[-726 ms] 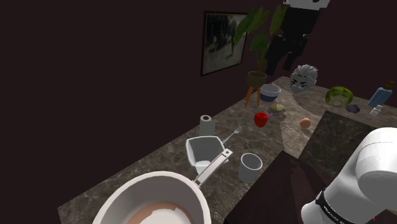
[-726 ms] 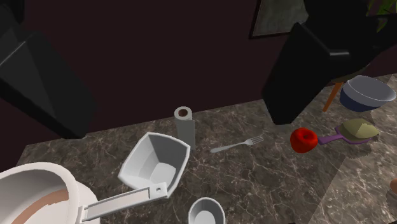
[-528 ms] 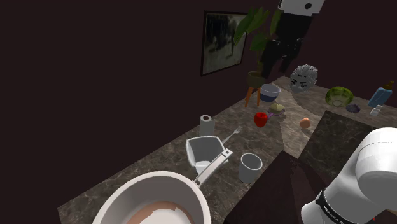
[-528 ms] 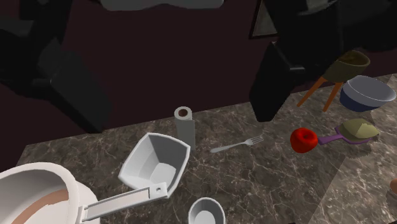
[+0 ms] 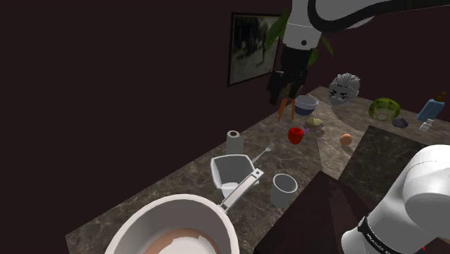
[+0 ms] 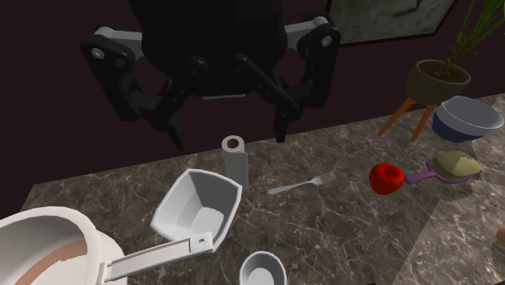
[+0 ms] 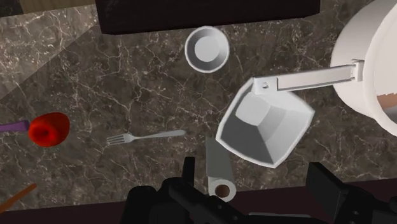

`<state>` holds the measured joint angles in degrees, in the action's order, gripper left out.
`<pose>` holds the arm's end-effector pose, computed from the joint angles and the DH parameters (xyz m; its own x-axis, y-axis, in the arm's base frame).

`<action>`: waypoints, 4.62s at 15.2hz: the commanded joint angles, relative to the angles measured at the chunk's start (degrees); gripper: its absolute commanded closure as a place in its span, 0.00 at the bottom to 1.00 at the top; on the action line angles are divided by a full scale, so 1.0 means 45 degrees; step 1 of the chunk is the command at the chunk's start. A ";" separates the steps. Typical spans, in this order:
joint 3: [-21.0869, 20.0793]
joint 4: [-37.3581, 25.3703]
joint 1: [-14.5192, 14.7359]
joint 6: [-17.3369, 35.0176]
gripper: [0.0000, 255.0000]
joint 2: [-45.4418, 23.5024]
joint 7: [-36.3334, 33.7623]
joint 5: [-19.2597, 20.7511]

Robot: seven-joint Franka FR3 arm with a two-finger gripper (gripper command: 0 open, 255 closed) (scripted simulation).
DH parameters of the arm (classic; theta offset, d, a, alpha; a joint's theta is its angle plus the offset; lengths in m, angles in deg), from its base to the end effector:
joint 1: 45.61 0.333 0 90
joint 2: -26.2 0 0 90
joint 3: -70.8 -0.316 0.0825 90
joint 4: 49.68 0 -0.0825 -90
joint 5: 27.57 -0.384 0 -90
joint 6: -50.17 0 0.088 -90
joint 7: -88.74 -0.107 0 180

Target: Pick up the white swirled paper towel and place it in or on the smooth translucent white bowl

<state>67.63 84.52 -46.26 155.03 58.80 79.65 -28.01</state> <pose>0.3856 0.0206 0.5451 0.9906 -0.1234 0.0590 -0.1243 -0.9922 0.0131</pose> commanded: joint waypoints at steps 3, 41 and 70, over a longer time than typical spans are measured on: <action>-0.0049 -0.0105 -0.0069 0.1521 0.00 -0.1672 -0.0003 0.0134; 0.0092 -0.4630 -0.0219 0.7305 1.00 -1.2388 -0.0505 0.1501; -0.0039 -0.5638 -0.0285 0.4297 1.00 -1.0374 -0.0161 0.1168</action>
<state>67.47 59.29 -47.54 174.97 11.69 78.88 -22.69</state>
